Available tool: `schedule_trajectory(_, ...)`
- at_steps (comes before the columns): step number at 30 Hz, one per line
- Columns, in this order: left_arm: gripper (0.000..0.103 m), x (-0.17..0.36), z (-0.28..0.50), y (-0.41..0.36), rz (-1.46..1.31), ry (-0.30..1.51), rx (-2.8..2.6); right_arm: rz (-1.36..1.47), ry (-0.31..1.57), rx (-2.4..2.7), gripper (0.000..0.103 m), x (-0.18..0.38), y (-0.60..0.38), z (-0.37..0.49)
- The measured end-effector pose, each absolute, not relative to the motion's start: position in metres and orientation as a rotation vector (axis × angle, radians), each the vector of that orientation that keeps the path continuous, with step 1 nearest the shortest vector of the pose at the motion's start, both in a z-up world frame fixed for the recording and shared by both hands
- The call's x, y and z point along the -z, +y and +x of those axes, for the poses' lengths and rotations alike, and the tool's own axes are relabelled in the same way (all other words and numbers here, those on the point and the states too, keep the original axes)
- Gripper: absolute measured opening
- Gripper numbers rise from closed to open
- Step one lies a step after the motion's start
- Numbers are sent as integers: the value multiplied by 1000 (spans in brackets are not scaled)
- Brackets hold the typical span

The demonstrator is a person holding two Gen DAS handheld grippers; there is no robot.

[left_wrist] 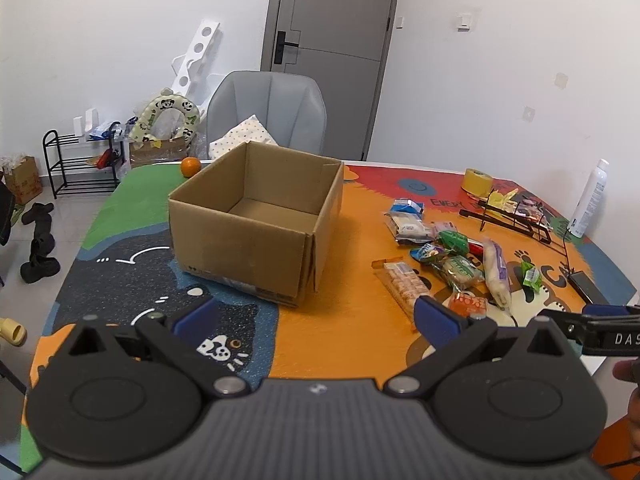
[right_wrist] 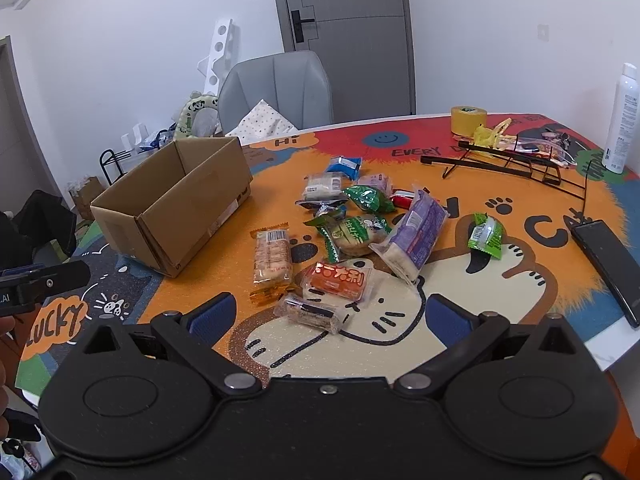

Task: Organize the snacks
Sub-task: 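Move the left tool toward the wafer biscuit pack on the table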

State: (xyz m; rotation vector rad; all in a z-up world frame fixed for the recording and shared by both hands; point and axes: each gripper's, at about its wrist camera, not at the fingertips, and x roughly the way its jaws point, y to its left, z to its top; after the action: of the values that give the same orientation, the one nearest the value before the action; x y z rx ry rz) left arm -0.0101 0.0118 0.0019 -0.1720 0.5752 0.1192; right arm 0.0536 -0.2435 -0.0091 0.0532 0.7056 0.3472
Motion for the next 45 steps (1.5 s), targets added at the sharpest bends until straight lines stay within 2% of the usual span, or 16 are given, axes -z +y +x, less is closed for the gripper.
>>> schedule_trajectory(45, 103, 2, -30, -21, -143, 591, -15, 82, 697, -303, 103, 5, -269, 21)
